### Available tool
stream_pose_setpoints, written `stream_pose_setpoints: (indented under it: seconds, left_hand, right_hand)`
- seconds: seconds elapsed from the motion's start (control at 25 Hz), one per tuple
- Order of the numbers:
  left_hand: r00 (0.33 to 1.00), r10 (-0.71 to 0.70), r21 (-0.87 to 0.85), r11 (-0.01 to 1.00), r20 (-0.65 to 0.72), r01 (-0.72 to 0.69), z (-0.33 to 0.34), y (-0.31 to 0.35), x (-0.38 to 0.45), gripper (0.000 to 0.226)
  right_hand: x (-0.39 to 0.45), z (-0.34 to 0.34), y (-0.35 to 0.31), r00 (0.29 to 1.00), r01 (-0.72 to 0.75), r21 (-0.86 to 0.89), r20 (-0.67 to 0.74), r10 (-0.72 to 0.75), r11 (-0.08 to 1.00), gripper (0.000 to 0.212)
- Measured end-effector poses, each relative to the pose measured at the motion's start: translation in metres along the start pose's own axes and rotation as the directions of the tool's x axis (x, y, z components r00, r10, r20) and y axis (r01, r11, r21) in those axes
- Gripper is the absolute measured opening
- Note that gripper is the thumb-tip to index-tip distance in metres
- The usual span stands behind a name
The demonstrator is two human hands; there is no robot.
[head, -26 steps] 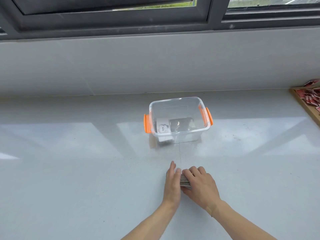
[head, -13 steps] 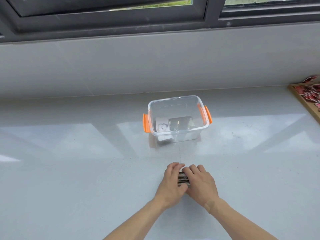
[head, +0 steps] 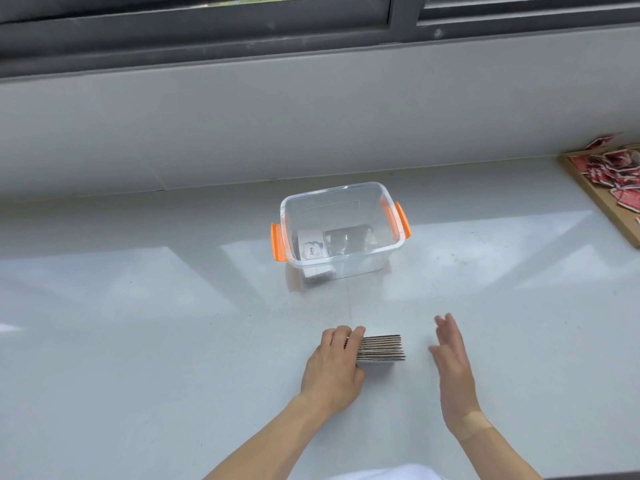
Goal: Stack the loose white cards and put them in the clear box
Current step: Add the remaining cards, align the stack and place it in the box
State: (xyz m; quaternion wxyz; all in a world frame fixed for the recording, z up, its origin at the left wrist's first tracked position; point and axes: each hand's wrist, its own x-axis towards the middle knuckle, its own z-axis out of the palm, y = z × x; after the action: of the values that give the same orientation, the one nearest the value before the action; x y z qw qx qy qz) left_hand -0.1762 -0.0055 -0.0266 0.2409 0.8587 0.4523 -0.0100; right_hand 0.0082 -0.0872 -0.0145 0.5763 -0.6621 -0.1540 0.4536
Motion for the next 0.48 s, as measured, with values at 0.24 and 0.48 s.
stream_pose_setpoints:
  seconds: [0.24,0.48]
  left_hand:
    - [0.998,-0.066,0.006,0.998,-0.006,0.066,-0.001,0.003,0.001,0.062]
    - [0.995,-0.099,-0.001,0.995,-0.016,0.099,-0.001,0.004,0.001,0.061]
  right_hand:
    - [-0.015,0.037,0.009,0.966,-0.105,-0.180,0.215,0.144,0.978,0.074]
    - [-0.013,0.045,0.008,0.986,-0.081,-0.173,0.127,0.104,0.982,0.079]
